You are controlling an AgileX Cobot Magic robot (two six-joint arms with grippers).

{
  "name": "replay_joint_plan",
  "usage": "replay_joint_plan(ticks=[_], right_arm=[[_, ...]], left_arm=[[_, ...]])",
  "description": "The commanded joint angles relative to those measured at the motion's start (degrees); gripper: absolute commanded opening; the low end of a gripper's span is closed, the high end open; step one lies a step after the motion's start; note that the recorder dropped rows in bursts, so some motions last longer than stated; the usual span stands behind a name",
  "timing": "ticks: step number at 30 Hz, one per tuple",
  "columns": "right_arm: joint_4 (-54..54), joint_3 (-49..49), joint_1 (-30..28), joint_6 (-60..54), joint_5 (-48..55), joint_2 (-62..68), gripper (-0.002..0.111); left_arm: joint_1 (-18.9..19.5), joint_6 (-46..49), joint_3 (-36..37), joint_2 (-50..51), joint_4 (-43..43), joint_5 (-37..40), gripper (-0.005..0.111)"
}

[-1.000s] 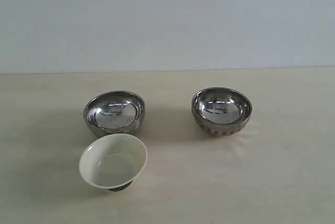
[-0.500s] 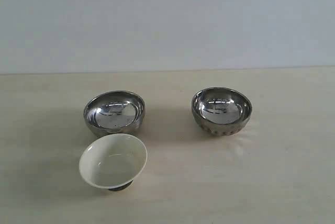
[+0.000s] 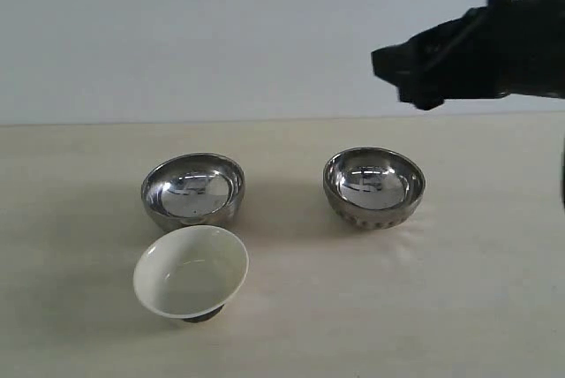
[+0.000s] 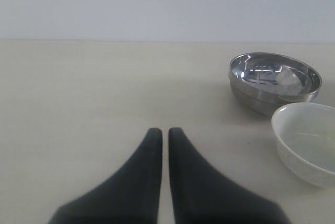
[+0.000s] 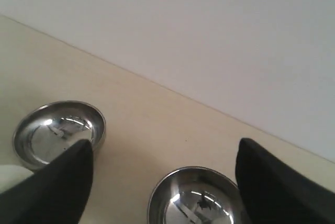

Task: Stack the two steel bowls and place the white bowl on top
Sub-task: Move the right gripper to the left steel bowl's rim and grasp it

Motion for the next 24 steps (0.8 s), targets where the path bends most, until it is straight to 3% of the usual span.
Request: replay_joint_plan(ticks=[1, 6, 15, 24], right_arm=[[1.85, -6.80, 10.29, 1.10, 12.59, 7.72, 0.068], [7.74, -15.22, 15.60, 3.02, 13.13, 19.99, 0.068], [14.84, -24.83, 15.59, 3.70, 8.60, 38.02, 0.067], [16.27, -31.63, 15.59, 6.08, 6.16, 48.16, 0.067]], left_arm=[[-0.29, -0.27, 0.17, -0.18, 0.00, -0.42, 0.004], [-0.29, -0.27, 0.17, -0.18, 0.00, -0.42, 0.004], [-0.29, -0.27, 0.17, -0.18, 0.00, -0.42, 0.004], [-0.29, -0.27, 0.17, -0.18, 0.00, -0.42, 0.004]])
